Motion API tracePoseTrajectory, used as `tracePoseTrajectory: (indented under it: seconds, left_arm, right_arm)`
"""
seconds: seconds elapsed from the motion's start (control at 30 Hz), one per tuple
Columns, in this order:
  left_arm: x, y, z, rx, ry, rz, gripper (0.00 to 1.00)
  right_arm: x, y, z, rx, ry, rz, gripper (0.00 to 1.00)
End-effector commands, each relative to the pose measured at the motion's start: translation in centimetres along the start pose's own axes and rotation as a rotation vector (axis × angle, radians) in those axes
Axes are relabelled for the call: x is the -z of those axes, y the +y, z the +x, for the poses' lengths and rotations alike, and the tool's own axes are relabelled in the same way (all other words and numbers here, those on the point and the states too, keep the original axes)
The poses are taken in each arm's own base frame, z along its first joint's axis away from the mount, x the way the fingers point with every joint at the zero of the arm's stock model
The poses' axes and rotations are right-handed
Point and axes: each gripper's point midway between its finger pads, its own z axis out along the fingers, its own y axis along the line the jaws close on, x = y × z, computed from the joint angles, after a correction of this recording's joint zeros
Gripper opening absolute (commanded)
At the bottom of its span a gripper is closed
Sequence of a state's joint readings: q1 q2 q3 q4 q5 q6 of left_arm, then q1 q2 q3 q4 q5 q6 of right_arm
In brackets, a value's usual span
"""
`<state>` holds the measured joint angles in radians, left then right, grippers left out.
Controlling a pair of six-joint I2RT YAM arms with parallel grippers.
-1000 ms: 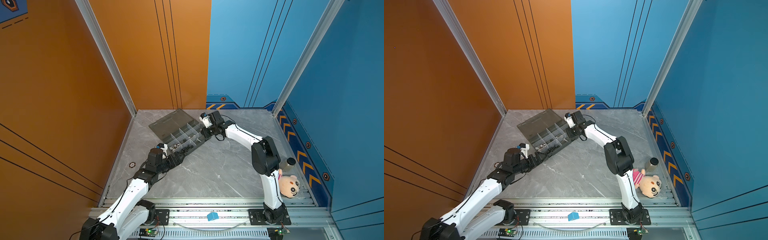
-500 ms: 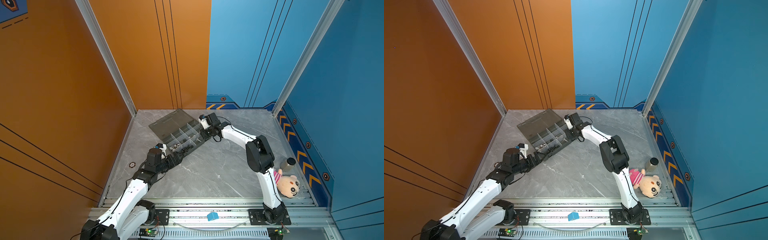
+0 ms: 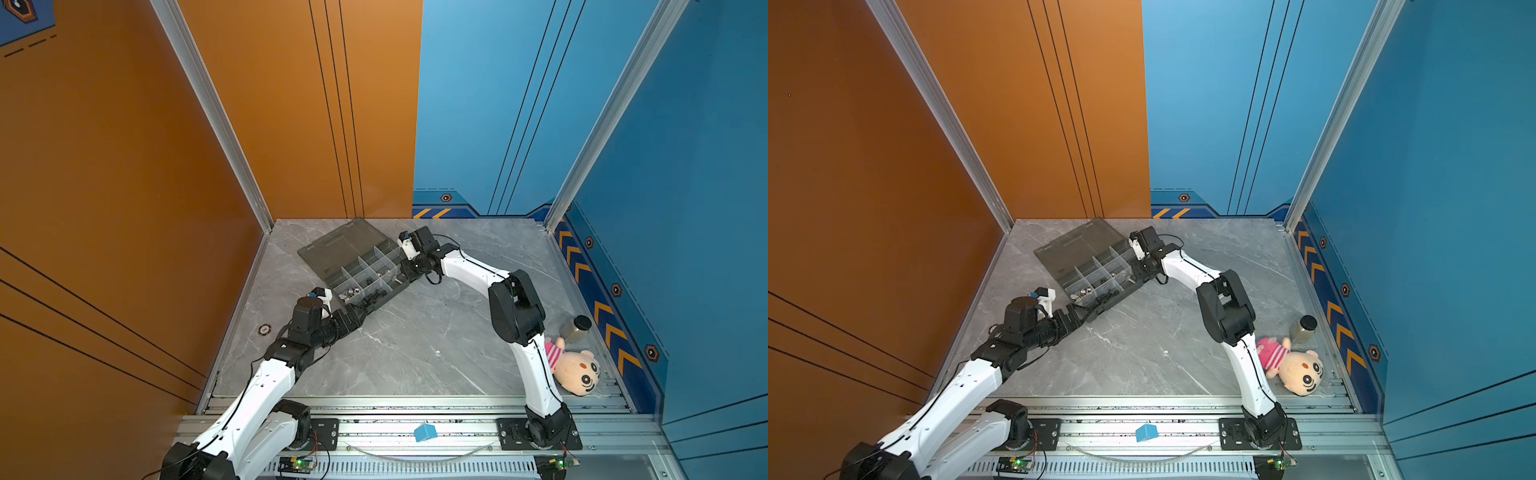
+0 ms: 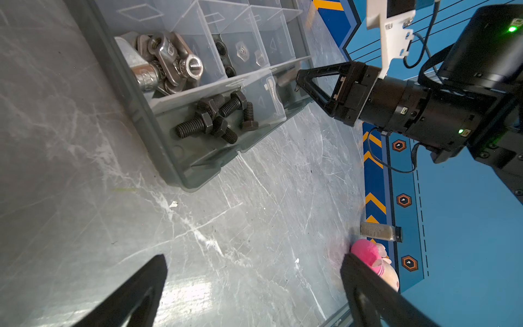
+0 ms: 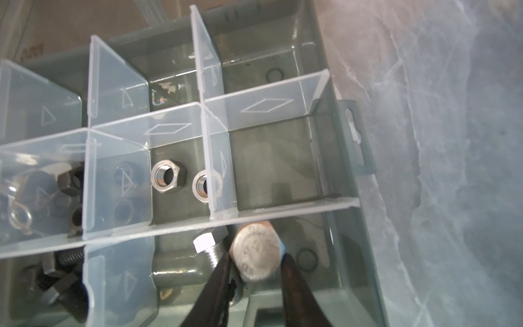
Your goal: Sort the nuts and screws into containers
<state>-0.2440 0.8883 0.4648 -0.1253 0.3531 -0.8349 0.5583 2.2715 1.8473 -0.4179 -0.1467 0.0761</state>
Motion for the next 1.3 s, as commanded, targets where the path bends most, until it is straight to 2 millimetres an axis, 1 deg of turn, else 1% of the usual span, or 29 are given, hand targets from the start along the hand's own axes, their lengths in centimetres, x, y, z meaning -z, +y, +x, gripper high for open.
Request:
tracePoseTrajectory:
  seconds: [0.0, 0.07, 0.13, 0.23, 0.33, 0.37, 0.47, 0.57, 0.67, 0.73, 0.87, 0.97, 1.0, 1.13, 1.2, 1.27]
  left_arm:
    - [0.4, -0.1, 0.2, -0.020, 0.014, 0.006, 0.98]
    - [0.6, -0.3, 0.0, -0.029, 0.011, 0.004, 0.98]
    - [0.8, -0.4, -0.2, -0.044, 0.013, -0.014, 0.98]
    - [1.6, -0.5, -1.2, -0.089, -0.008, -0.056, 0.98]
    - [2.4, -0.9, -2.6, -0.153, -0.044, -0.100, 0.98]
    - [2.7, -1.0, -3.0, -0.174, -0.052, -0.113, 0.98]
    - [3.2, -1.2, -4.4, -0.216, -0.085, -0.143, 0.98]
    - [3.6, -1.1, -5.7, -0.247, -0.135, -0.173, 0.98]
    - [4.0, -0.7, -6.6, -0.283, -0.184, -0.216, 0.98]
    - [4.5, -0.2, -7.4, -0.319, -0.229, -0.255, 0.98]
    - [5.5, 0.8, -9.0, -0.402, -0.339, -0.327, 0.98]
    - [6.2, 1.2, -9.9, -0.466, -0.426, -0.356, 0.98]
    - [6.6, 0.8, -10.6, -0.488, -0.478, -0.350, 0.98]
    - [7.5, 1.4, -11.7, -0.552, -0.598, -0.385, 0.98]
    - [7.7, 1.6, -12.0, -0.588, -0.637, -0.408, 0.98]
    - [7.6, 2.2, -12.2, -0.620, -0.649, -0.435, 0.98]
  right_arm:
    - [0.6, -0.3, -0.5, 0.002, 0.003, 0.027, 0.39]
    - [0.9, -0.3, -0.4, 0.007, 0.008, 0.033, 0.40]
    - [1.6, -0.4, -0.5, 0.010, 0.007, 0.038, 0.41]
    - [3.5, -0.4, -0.9, 0.019, -0.023, 0.037, 0.42]
    - [5.7, -0.9, -0.7, 0.019, -0.052, 0.040, 0.44]
    - [7.5, -0.8, -1.3, 0.019, -0.084, 0.037, 0.44]
    - [10.7, -1.8, -1.2, 0.002, -0.129, 0.051, 0.45]
    - [13.9, -2.9, -0.6, -0.014, -0.171, 0.068, 0.48]
    - [16.9, -4.3, 0.6, -0.034, -0.201, 0.094, 0.50]
    - [18.6, -5.4, 1.8, -0.040, -0.214, 0.122, 0.51]
    - [21.4, -8.0, 4.6, -0.010, -0.253, 0.203, 0.52]
    - [23.3, -10.2, 6.8, -0.050, -0.297, 0.232, 0.52]
    - [23.7, -11.1, 7.7, -0.076, -0.312, 0.239, 0.52]
    - [25.3, -13.9, 10.3, -0.145, -0.393, 0.265, 0.55]
    - [25.5, -15.5, 12.0, -0.184, -0.432, 0.293, 0.56]
    - [25.4, -16.5, 13.4, -0.217, -0.450, 0.305, 0.57]
